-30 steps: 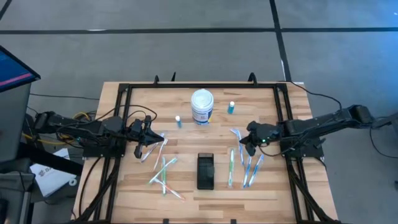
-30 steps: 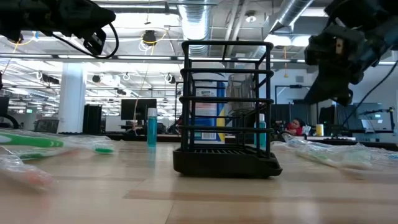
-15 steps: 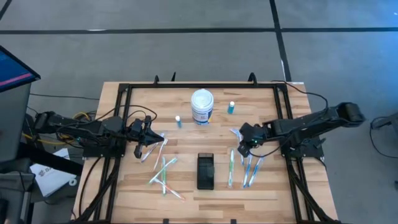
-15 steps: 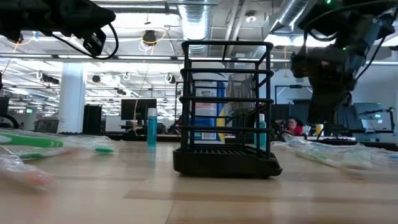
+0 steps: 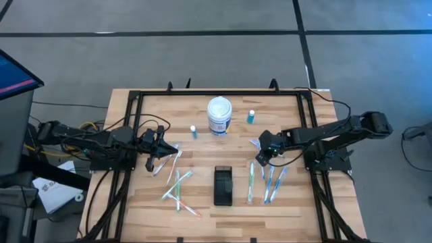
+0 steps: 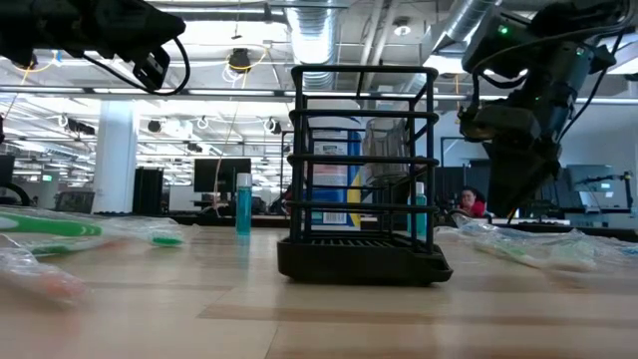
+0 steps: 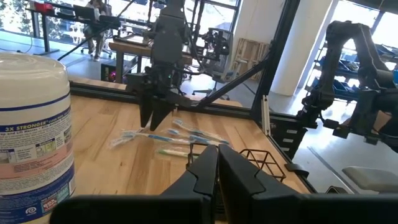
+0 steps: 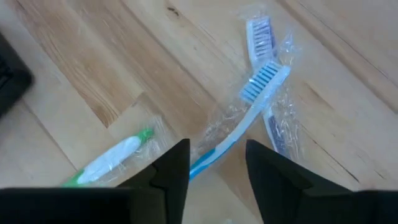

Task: Pick & Place toothbrushing station
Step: Put the top blue toothbrush into the black mesh organizer

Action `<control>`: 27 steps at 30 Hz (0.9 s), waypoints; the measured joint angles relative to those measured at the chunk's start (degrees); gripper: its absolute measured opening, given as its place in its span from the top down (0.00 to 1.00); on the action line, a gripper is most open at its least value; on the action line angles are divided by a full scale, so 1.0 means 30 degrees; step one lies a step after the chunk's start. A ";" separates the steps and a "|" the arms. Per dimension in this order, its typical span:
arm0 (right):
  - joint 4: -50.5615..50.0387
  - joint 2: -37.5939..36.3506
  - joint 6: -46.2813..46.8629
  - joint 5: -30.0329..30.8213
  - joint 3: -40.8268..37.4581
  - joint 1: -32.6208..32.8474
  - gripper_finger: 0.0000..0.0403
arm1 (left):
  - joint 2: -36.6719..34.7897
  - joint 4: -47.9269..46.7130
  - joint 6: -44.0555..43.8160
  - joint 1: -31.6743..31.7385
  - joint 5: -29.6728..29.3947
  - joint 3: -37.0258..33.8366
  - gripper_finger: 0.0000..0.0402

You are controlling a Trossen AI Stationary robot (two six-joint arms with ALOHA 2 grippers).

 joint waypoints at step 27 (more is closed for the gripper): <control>0.0153 0.0022 0.0794 0.0066 -0.0007 0.0066 0.62 | 0.0000 -0.0003 -0.0423 -0.0004 0.0000 0.0000 0.98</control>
